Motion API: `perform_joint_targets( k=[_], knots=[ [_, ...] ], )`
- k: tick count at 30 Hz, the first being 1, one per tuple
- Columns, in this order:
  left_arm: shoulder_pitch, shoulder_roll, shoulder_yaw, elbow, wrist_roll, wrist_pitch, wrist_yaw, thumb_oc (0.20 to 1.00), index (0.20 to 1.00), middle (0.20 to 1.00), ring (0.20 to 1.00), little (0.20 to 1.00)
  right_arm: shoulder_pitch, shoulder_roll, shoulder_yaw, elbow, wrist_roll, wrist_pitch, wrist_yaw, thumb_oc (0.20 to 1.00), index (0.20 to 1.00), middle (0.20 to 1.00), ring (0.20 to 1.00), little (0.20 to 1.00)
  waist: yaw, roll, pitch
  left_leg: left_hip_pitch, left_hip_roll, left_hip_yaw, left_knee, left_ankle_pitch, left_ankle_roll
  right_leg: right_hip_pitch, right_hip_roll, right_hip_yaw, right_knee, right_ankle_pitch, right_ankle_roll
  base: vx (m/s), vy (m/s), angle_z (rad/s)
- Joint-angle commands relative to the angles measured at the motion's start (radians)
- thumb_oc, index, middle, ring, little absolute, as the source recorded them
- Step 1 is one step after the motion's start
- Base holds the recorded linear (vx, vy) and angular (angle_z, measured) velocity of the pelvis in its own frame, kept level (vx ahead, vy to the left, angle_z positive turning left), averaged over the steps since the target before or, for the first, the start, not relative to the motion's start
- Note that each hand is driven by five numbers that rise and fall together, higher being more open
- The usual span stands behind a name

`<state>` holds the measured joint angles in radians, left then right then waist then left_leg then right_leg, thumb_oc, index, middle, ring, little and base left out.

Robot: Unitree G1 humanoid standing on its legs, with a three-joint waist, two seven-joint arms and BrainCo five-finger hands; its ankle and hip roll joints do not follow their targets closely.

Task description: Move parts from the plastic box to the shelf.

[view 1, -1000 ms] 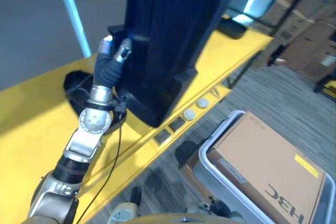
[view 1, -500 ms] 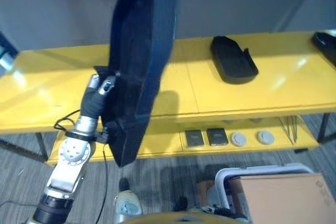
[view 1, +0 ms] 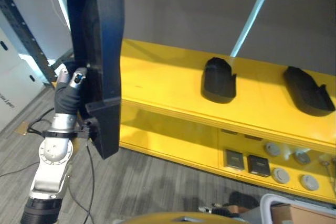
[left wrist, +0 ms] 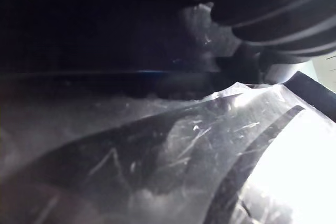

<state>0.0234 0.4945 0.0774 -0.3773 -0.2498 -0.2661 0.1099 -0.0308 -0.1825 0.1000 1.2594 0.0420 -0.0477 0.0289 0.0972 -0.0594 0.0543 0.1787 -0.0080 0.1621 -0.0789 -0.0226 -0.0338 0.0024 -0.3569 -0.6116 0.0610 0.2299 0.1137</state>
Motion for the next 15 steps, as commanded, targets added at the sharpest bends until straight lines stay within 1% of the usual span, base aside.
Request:
perform_joint_targets(
  k=[1,2,3,4,5,6,7,8,9,10,11,12,13,14,15],
  knots=[
    [-0.018,0.016,0.008,-0.109,0.043,-0.065,0.032,0.200,0.200,0.200,0.200,0.200,-0.066,-0.030,0.018,-0.016,-0.013,-0.017,-0.052,1.000,1.000,1.000,1.000,1.000,-0.013,0.062,0.047,-0.042,0.034,-0.065,-0.008,-0.108,0.020,0.058,-0.098,0.042,0.152,-0.068,0.129,0.02,0.448,0.19],
    [-0.022,0.017,-0.001,-0.106,0.044,-0.065,0.034,0.200,0.200,0.200,0.200,0.200,-0.067,-0.030,0.019,-0.013,-0.014,-0.017,-0.057,1.000,1.000,1.000,1.000,1.000,-0.030,0.067,0.056,-0.037,0.024,-0.071,-0.008,-0.107,0.034,0.027,-0.082,0.093,0.219,-0.084,0.120,-0.05,0.382,0.24],
    [-0.031,0.017,-0.012,-0.098,0.043,-0.066,0.035,0.200,0.200,0.200,0.200,0.200,-0.066,-0.033,0.019,-0.012,-0.005,-0.021,-0.061,1.000,1.000,1.000,1.000,1.000,-0.042,0.068,0.068,-0.046,0.014,-0.071,-0.008,-0.083,0.048,-0.011,-0.044,0.139,0.263,-0.113,0.084,-0.01,0.337,0.21],
    [-0.037,0.016,-0.025,-0.086,0.041,-0.070,0.034,0.200,0.200,0.200,0.200,0.200,-0.059,-0.031,0.021,-0.009,0.004,-0.024,-0.058,1.000,1.000,1.000,1.000,1.000,-0.052,0.071,0.072,-0.042,0.009,-0.082,-0.008,-0.081,0.055,-0.044,0.019,0.188,0.291,-0.155,0.069,0.02,0.256,0.10],
    [-0.039,0.018,-0.033,-0.074,0.041,-0.071,0.030,0.200,0.200,0.200,0.200,0.200,-0.051,-0.029,0.025,-0.003,0.009,-0.029,-0.059,1.000,1.000,1.000,1.000,1.000,-0.054,0.075,0.074,-0.035,0.007,-0.081,-0.008,-0.087,0.058,-0.064,0.072,0.200,0.300,-0.194,0.062,0.13,0.212,0.08],
    [-0.039,0.021,-0.042,-0.063,0.040,-0.067,0.028,0.200,0.200,0.200,0.200,0.200,-0.042,-0.027,0.030,-0.001,0.016,-0.031,-0.056,1.000,1.000,1.000,1.000,1.000,-0.061,0.076,0.076,-0.033,0.003,-0.083,-0.008,-0.087,0.063,-0.083,0.128,0.184,0.300,-0.226,0.045,0.11,0.161,0.12],
    [-0.045,0.019,-0.047,-0.054,0.040,-0.061,0.029,0.200,0.200,0.200,0.200,0.200,-0.034,-0.022,0.032,0.003,0.022,-0.032,-0.054,1.000,1.000,1.000,1.000,1.000,-0.073,0.077,0.080,-0.029,-0.001,-0.090,-0.008,-0.086,0.066,-0.116,0.175,0.175,0.304,-0.246,0.037,0.11,0.121,-0.05],
    [-0.057,0.015,-0.058,-0.045,0.038,-0.056,0.033,0.200,0.200,0.200,0.200,0.200,-0.024,-0.020,0.037,0.010,0.022,-0.032,-0.052,1.000,1.000,1.000,1.000,1.000,-0.087,0.070,0.082,-0.029,-0.009,-0.095,-0.008,-0.084,0.064,-0.136,0.219,0.174,0.271,-0.259,0.030,0.13,0.077,-0.11],
    [-0.068,0.010,-0.065,-0.033,0.040,-0.052,0.042,0.200,0.200,0.200,0.200,0.200,-0.012,-0.021,0.033,0.015,0.026,-0.030,-0.055,1.000,1.000,1.000,1.000,1.000,-0.100,0.063,0.082,-0.018,-0.020,-0.105,-0.007,-0.089,0.065,-0.145,0.255,0.184,0.233,-0.259,0.026,0.21,0.043,0.06],
    [-0.068,0.000,-0.066,-0.033,0.038,-0.048,0.037,0.200,0.200,0.200,0.200,0.200,-0.001,-0.023,0.030,0.026,0.028,-0.026,-0.056,1.000,1.000,1.000,1.000,1.000,-0.103,0.055,0.078,-0.002,-0.036,-0.108,0.003,-0.112,0.068,-0.110,0.274,0.177,0.164,-0.267,0.011,0.22,-0.001,0.29],
    [-0.069,-0.008,-0.068,-0.032,0.033,-0.045,0.031,0.200,0.200,0.200,0.200,0.200,0.005,-0.025,0.030,0.038,0.033,-0.023,-0.057,1.000,1.000,1.000,1.000,1.000,-0.105,0.047,0.070,-0.004,-0.048,-0.109,0.030,-0.132,0.068,-0.078,0.290,0.184,0.105,-0.284,-0.017,0.23,-0.036,0.27],
    [-0.072,-0.021,-0.071,-0.027,0.010,-0.047,0.025,0.200,0.200,0.200,0.200,0.200,0.006,-0.031,0.026,0.054,0.041,-0.016,-0.056,1.000,1.000,1.000,1.000,1.000,-0.109,0.050,0.068,-0.022,-0.054,-0.109,0.110,-0.136,0.053,-0.051,0.307,0.201,0.056,-0.298,-0.039,0.19,-0.015,0.10],
    [-0.080,-0.040,-0.074,-0.030,-0.028,-0.056,0.020,0.200,0.200,0.200,0.200,0.200,0.008,-0.046,0.025,0.066,0.044,-0.011,-0.046,1.000,1.000,1.000,1.000,1.000,-0.109,0.063,0.067,-0.081,-0.061,-0.087,0.246,-0.127,0.003,-0.020,0.313,0.206,0.007,-0.304,-0.056,0.12,0.029,-0.04],
    [-0.084,-0.050,-0.076,-0.036,-0.061,-0.059,0.015,0.200,0.200,0.200,0.200,0.200,0.003,-0.058,0.024,0.068,0.035,-0.009,-0.047,1.000,1.000,1.000,1.000,1.000,-0.104,0.059,0.081,-0.161,-0.068,-0.070,0.398,-0.072,-0.068,0.011,0.301,0.211,-0.033,-0.297,-0.064,0.05,0.053,-0.04],
    [-0.083,-0.056,-0.080,-0.033,-0.073,-0.063,0.013,0.200,0.200,0.200,0.200,0.200,-0.001,-0.070,0.027,0.064,0.031,-0.010,-0.050,1.000,1.000,1.000,1.000,1.000,-0.094,0.057,0.098,-0.220,-0.058,-0.056,0.528,-0.013,-0.152,0.041,0.297,0.208,-0.057,-0.303,-0.075,0.00,0.032,-0.04]
  ],
)
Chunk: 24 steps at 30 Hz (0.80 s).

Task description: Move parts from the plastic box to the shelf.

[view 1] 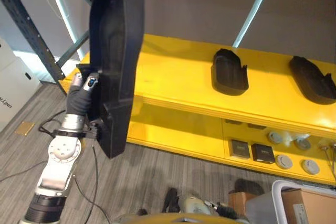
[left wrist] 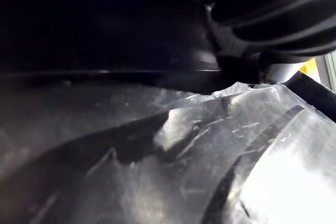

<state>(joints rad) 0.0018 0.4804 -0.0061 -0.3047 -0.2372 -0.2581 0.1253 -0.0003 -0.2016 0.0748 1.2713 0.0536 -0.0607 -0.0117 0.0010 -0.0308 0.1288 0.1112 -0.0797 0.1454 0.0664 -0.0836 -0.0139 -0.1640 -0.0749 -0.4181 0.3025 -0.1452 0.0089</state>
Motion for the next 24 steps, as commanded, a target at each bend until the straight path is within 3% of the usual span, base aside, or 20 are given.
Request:
perform_joint_targets(
  k=[1,2,3,4,5,6,7,9,10,13,17,18,20,24],
  knots=[
    [-0.058,-0.043,-0.004,-0.099,-0.081,-0.072,0.001,0.200,0.200,0.200,0.200,0.200,-0.041,-0.059,0.057,0.051,0.019,0.003,-0.018,1.000,1.000,1.000,1.000,1.000,0.016,0.019,0.041,-0.232,0.021,-0.030,0.531,0.098,-0.233,0.240,0.009,0.013,-0.330,0.074,0.020,0.05,0.030,0.15],
    [-0.058,-0.046,-0.015,-0.095,-0.090,-0.073,-0.001,0.200,0.200,0.200,0.200,0.200,-0.048,-0.061,0.058,0.049,0.024,0.003,-0.020,1.000,1.000,1.000,1.000,1.000,0.013,0.012,0.039,-0.267,0.042,-0.016,0.562,0.115,-0.244,0.254,0.001,0.003,-0.351,0.080,0.020,0.13,0.043,0.29],
    [-0.054,-0.053,-0.022,-0.093,-0.104,-0.070,-0.003,0.200,0.200,0.200,0.200,0.200,-0.047,-0.061,0.055,0.045,0.037,0.002,-0.017,1.000,1.000,1.000,1.000,1.000,0.012,0.019,0.035,-0.266,0.099,0.009,0.555,0.101,-0.235,0.280,0.011,-0.003,-0.375,0.083,0.022,0.11,0.045,0.12],
    [-0.055,-0.053,-0.022,-0.094,-0.105,-0.070,-0.004,0.200,0.200,0.200,0.200,0.200,-0.047,-0.062,0.054,0.044,0.037,0.002,-0.017,1.000,1.000,1.000,1.000,1.000,0.012,0.017,0.035,-0.267,0.096,0.010,0.551,0.107,-0.234,0.279,0.008,-0.004,-0.378,0.087,0.022,0.26,0.189,-0.24],
    [-0.037,-0.067,-0.022,-0.090,-0.126,-0.062,-0.012,0.200,0.200,0.200,0.200,0.200,-0.057,-0.063,0.052,0.022,0.070,-0.007,-0.007,1.000,1.000,1.000,1.000,1.000,0.011,0.025,0.019,-0.203,0.185,0.058,0.356,0.058,-0.160,0.303,-0.003,0.002,-0.390,0.084,0.038,0.26,0.260,-0.35],
    [-0.032,-0.067,-0.018,-0.085,-0.124,-0.061,-0.009,0.200,0.200,0.200,0.200,0.200,-0.063,-0.062,0.051,0.006,0.082,-0.013,-0.006,1.000,1.000,1.000,1.000,1.000,0.012,0.021,0.013,-0.188,0.215,0.056,0.269,0.015,-0.127,0.309,-0.017,0.007,-0.390,0.082,0.049,0.33,0.378,-0.42],
    [-0.031,-0.063,-0.014,-0.080,-0.118,-0.061,0.004,0.200,0.200,0.200,0.200,0.200,-0.066,-0.059,0.058,-0.009,0.085,-0.015,-0.003,1.000,1.000,1.000,1.000,1.000,0.017,0.021,0.012,-0.178,0.247,0.037,0.160,0.028,-0.116,0.309,-0.029,0.015,-0.389,0.080,0.060,0.23,0.356,-0.47],
    [-0.040,-0.058,-0.010,-0.059,-0.105,-0.062,0.036,0.200,0.200,0.200,0.200,0.200,-0.060,-0.055,0.068,-0.030,0.081,-0.018,-0.001,1.000,1.000,1.000,1.000,1.000,0.016,0.035,0.007,-0.172,0.334,-0.017,-0.056,0.152,-0.132,0.317,-0.039,0.031,-0.390,0.053,0.081,0.22,0.376,-0.42],
    [-0.043,-0.057,-0.011,-0.051,-0.100,-0.062,0.044,0.200,0.200,0.200,0.200,0.200,-0.058,-0.057,0.071,-0.033,0.077,-0.019,-0.005,1.000,1.000,1.000,1.000,1.000,0.018,0.044,0.005,-0.169,0.355,-0.049,-0.121,0.180,-0.140,0.322,-0.043,0.044,-0.390,0.043,0.089,0.22,0.344,-0.14],
    [-0.030,-0.059,-0.015,-0.016,-0.052,-0.036,0.044,0.200,0.200,0.200,0.200,0.200,-0.051,-0.066,0.085,-0.027,-0.002,-0.016,-0.003,1.000,1.000,1.000,1.000,1.000,0.015,0.079,-0.032,-0.164,0.325,-0.117,-0.154,0.165,-0.158,0.350,-0.066,0.050,-0.390,0.045,0.122,0.22,0.347,-0.31],
    [-0.023,-0.014,-0.006,0.035,-0.011,0.002,0.030,0.200,0.200,0.200,0.200,0.200,-0.055,-0.055,0.093,-0.027,-0.071,0.002,0.012,1.000,1.000,1.000,1.000,1.000,0.022,0.051,-0.035,-0.119,0.243,-0.070,-0.154,0.121,-0.109,0.302,-0.168,0.070,-0.277,0.108,0.159,0.14,0.269,-0.01],
    [-0.023,-0.014,-0.006,0.035,-0.011,0.002,0.030,0.200,0.200,0.200,0.200,0.200,-0.055,-0.054,0.093,-0.027,-0.071,0.002,0.012,1.000,1.000,1.000,1.000,1.000,0.024,0.050,-0.035,-0.119,0.242,-0.068,-0.154,0.120,-0.109,0.301,-0.169,0.072,-0.276,0.107,0.159,0.09,0.097,-0.28],
    [0.030,0.013,0.052,0.030,0.030,0.005,0.030,0.200,0.200,0.200,0.200,0.200,-0.046,-0.030,0.115,-0.024,-0.096,0.005,0.023,1.000,1.000,1.000,1.000,1.000,0.023,0.041,-0.027,-0.098,0.239,-0.025,-0.154,0.097,-0.092,0.204,-0.153,0.047,-0.347,0.185,0.162,0.09,0.044,-0.33],
    [0.057,-0.008,0.073,0.051,0.064,0.008,0.044,0.200,0.200,0.200,0.200,0.200,-0.018,-0.011,0.123,-0.007,-0.091,0.007,0.032,1.000,1.000,1.000,1.000,1.000,0.024,0.031,-0.026,-0.092,0.238,-0.015,-0.154,0.095,-0.091,0.208,-0.129,0.082,-0.390,0.173,0.164,0.09,-0.003,-0.38]
  ],
)
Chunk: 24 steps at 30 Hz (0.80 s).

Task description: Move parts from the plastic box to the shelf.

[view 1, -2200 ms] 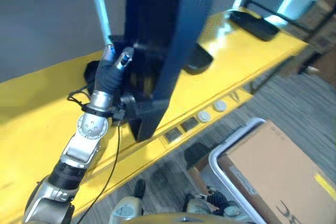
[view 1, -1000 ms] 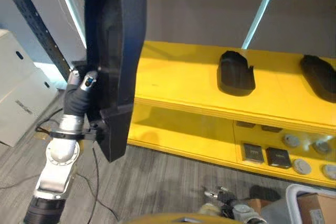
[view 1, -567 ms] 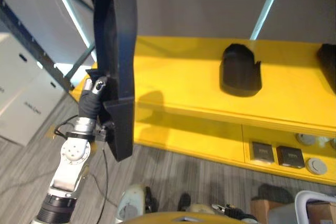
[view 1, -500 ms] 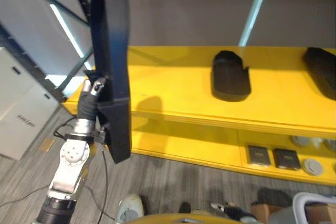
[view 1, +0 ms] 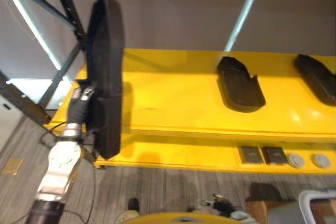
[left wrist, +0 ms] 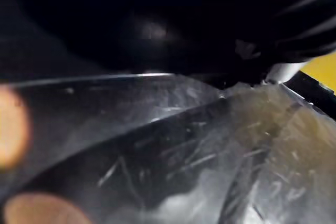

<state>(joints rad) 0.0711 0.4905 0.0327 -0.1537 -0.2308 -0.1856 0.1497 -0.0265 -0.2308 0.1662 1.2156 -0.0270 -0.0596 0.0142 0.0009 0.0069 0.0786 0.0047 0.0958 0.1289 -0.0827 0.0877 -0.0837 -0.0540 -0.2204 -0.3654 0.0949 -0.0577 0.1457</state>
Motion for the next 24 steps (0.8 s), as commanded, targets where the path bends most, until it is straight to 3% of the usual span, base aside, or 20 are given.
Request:
perform_joint_targets(
  k=[1,12,14,24],
  knots=[
    [-0.004,-0.022,0.046,-0.092,0.066,-0.061,0.023,0.200,0.200,0.200,0.200,0.200,0.017,0.019,0.034,0.052,-0.012,0.007,0.010,1.000,1.000,1.000,1.000,1.000,0.022,-0.011,0.023,0.008,0.061,0.005,-0.005,-0.074,-0.022,0.091,0.014,0.033,-0.182,0.088,0.027,0.10,-0.048,0.12],
    [-0.020,-0.008,0.117,0.050,0.127,-0.018,0.072,0.200,0.200,0.200,0.200,0.200,0.032,0.009,0.017,0.051,0.029,0.001,0.023,1.000,1.000,1.000,1.000,1.000,-0.015,-0.014,0.036,-0.025,0.096,-0.011,-0.005,-0.068,-0.037,0.048,0.061,0.078,-0.182,0.064,0.014,0.05,-0.041,-0.07],
    [-0.101,0.033,0.134,0.155,0.159,-0.009,0.122,0.200,0.200,0.200,0.200,0.200,0.014,0.009,0.039,0.023,0.039,-0.005,0.026,1.000,1.000,1.000,1.000,1.000,-0.032,-0.019,0.048,-0.056,0.106,-0.011,-0.005,-0.062,-0.039,0.004,0.076,0.103,-0.182,0.065,0.013,-0.03,-0.014,-0.14],
    [-0.325,0.135,0.113,0.349,0.164,0.029,0.181,0.200,0.200,0.200,0.200,0.200,-0.041,0.005,0.077,-0.018,0.058,-0.004,0.027,1.000,1.000,1.000,1.000,1.000,-0.054,-0.035,0.085,-0.150,0.103,-0.008,-0.005,-0.045,-0.036,-0.106,0.080,0.140,-0.182,0.092,0.017,-0.03,0.018,-0.11]
  ],
)
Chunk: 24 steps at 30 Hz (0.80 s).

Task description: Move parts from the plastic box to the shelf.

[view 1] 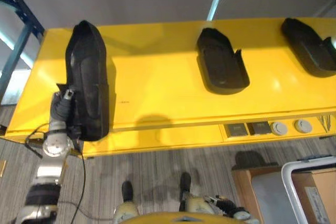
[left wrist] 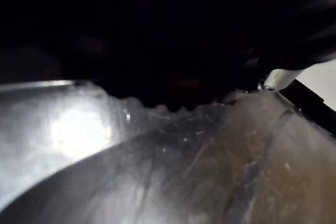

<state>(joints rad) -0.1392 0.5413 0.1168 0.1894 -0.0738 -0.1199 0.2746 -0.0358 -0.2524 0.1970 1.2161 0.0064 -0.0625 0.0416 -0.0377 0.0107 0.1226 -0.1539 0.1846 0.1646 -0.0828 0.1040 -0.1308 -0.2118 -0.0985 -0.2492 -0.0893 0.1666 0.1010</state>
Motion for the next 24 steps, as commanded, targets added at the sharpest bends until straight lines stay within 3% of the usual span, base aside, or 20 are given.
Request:
perform_joint_targets(
  k=[1,7,16,17,18,24],
  knots=[
    [-0.120,0.086,0.027,0.009,0.007,-0.037,0.057,0.200,0.200,0.200,0.200,0.200,-0.035,0.028,0.045,-0.018,0.025,-0.001,0.000,1.000,1.000,1.000,1.000,1.000,-0.015,-0.040,0.040,0.006,0.014,-0.044,-0.004,-0.060,0.011,0.049,-0.042,0.023,0.002,-0.131,0.062,0.00,0.000,0.00],
    [-0.237,0.148,-0.028,0.075,0.047,0.001,0.065,0.200,0.200,0.200,0.200,0.200,-0.063,0.036,0.074,-0.019,0.026,0.006,-0.001,1.000,1.000,1.000,1.000,1.000,-0.018,-0.049,0.063,-0.036,0.008,-0.044,-0.004,-0.052,0.014,0.010,-0.048,0.028,0.002,-0.120,0.064,0.00,0.000,0.00],
    [-0.210,0.111,-0.039,0.067,0.036,0.026,0.049,0.200,0.200,0.200,0.200,0.200,-0.087,0.056,0.081,-0.020,0.038,0.015,0.003,1.000,1.000,1.000,1.000,1.000,-0.013,-0.049,0.077,-0.015,0.002,-0.033,-0.004,-0.063,0.017,0.020,-0.055,0.038,0.002,-0.122,0.063,0.02,0.004,-0.01],
    [-0.203,0.103,-0.038,0.063,0.032,0.026,0.048,0.514,0.514,0.514,0.514,0.514,-0.087,0.058,0.083,-0.019,0.037,0.016,0.003,1.000,1.000,1.000,1.000,1.000,-0.013,-0.049,0.077,-0.012,0.001,-0.032,-0.004,-0.065,0.017,0.021,-0.056,0.040,0.002,-0.122,0.062,0.03,-0.004,-0.02],
    [-0.195,0.095,-0.036,0.058,0.026,0.025,0.047,1.000,1.000,1.000,1.000,1.000,-0.089,0.059,0.084,-0.021,0.037,0.017,0.004,1.000,1.000,1.000,1.000,1.000,-0.012,-0.048,0.077,-0.008,0.001,-0.031,-0.004,-0.065,0.017,0.023,-0.055,0.040,0.002,-0.123,0.061,0.02,-0.005,-0.03],
    [-0.177,0.058,-0.031,0.031,0.024,0.025,0.056,1.000,1.000,1.000,1.000,1.000,-0.088,0.062,0.085,-0.020,0.033,0.020,0.003,1.000,1.000,1.000,1.000,1.000,-0.013,-0.048,0.079,0.008,0.004,-0.029,-0.004,-0.063,0.018,0.036,-0.053,0.045,0.002,-0.127,0.054,0.01,-0.011,-0.03]
  ],
)
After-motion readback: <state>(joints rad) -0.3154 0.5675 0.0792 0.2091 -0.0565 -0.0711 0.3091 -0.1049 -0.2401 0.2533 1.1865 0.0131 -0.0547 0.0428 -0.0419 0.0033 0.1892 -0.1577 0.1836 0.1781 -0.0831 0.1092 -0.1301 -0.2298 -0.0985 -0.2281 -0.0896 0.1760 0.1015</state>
